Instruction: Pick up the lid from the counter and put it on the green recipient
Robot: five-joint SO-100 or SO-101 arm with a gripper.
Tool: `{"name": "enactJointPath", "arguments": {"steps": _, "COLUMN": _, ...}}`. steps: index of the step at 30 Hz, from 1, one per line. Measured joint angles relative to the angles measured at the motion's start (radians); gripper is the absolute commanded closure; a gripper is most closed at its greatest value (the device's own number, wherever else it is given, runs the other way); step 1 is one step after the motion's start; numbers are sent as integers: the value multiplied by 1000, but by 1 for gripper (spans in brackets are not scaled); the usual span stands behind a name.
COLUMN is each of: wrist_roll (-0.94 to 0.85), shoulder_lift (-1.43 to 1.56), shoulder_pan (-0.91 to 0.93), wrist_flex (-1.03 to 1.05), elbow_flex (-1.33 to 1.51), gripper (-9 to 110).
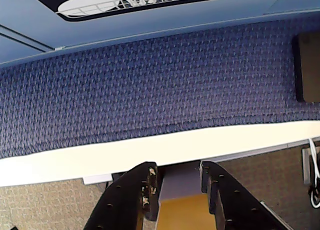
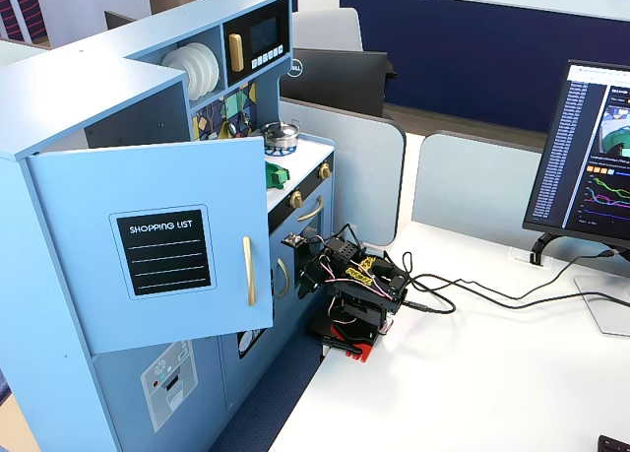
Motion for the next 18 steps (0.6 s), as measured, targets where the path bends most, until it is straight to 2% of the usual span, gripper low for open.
{"name": "enactJointPath", "arguments": {"steps": 18, "wrist_roll": 72, "shoulder_lift": -3, "shoulder_pan": 34, "wrist_flex": -18, "elbow_flex": -14, "gripper": 101}}
